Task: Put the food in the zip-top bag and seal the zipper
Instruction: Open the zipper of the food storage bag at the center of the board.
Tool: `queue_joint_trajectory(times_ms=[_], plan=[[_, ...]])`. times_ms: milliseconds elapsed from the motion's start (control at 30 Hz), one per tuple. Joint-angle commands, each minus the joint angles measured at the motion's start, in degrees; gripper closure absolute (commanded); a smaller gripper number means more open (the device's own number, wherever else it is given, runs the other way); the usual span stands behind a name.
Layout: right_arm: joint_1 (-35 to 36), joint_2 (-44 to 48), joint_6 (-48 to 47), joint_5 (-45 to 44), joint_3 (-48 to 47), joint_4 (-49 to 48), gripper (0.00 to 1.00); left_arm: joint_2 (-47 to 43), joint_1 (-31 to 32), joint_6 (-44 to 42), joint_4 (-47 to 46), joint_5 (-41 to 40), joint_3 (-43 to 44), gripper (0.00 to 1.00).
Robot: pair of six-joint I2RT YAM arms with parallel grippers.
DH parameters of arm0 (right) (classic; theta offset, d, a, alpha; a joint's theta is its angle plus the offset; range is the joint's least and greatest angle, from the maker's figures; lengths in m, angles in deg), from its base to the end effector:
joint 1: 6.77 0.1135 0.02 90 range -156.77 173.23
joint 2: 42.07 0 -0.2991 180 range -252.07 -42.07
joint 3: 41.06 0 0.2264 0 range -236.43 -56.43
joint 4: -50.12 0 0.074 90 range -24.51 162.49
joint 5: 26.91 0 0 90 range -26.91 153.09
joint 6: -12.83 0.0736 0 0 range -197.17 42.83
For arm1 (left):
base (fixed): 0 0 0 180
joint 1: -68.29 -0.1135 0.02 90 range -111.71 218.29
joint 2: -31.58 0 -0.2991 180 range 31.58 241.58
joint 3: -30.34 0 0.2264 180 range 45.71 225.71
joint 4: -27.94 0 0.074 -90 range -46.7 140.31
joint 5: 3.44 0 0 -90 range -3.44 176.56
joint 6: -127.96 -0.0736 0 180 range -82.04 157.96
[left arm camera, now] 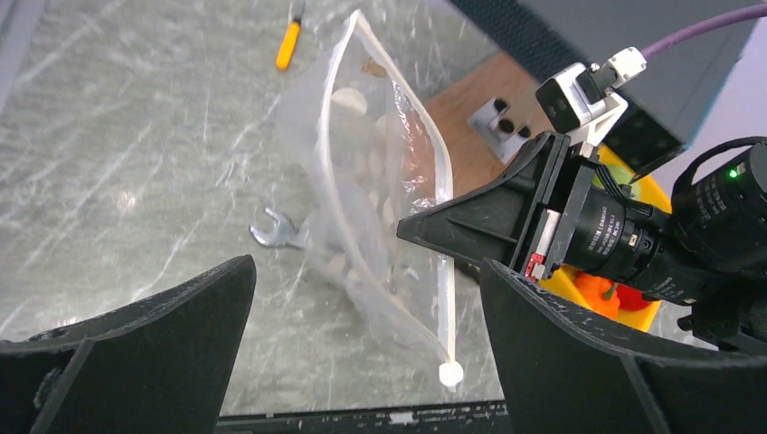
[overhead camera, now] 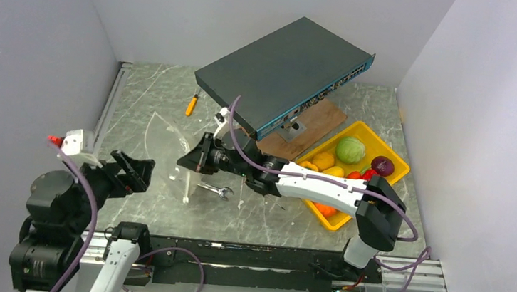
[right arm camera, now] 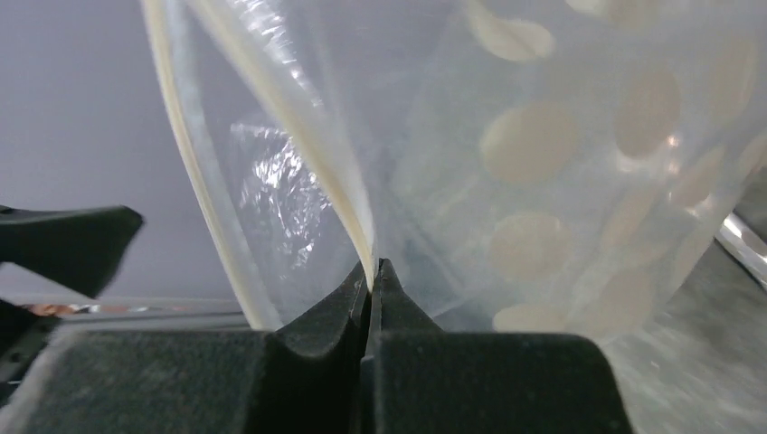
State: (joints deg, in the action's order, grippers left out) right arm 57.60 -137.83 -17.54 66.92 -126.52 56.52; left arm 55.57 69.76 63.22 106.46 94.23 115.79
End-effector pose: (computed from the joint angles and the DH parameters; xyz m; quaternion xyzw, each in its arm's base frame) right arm 0.1746 0.3754 0.3282 -0.0531 0.8003 0.5393 0.2564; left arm -0.0049 -0.0097 0.3909 -0.1265 0.7933 -0.1894 0.5646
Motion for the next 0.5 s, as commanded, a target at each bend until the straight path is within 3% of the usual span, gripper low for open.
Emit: queue_joint_trajectory(times_ms=[0,267,467], plan=[[-0.04,2.18,3.41,3.41,-4.76,-7.66,1.0,-2.49,-0.31,1.25,-3.03,-3.02,2.87,0.0],[-0.3,-0.64,14.38,7.0,1.9,-17.7,1.0,-2.98,-0.31,0.47,-0.32,-5.39,4.95,0.0],[-0.42,-2.19,15.43,3.47,9.01,-19.04,1.0,-0.55,-0.3,-0.85,-0.87,0.19,-1.08,0.0]])
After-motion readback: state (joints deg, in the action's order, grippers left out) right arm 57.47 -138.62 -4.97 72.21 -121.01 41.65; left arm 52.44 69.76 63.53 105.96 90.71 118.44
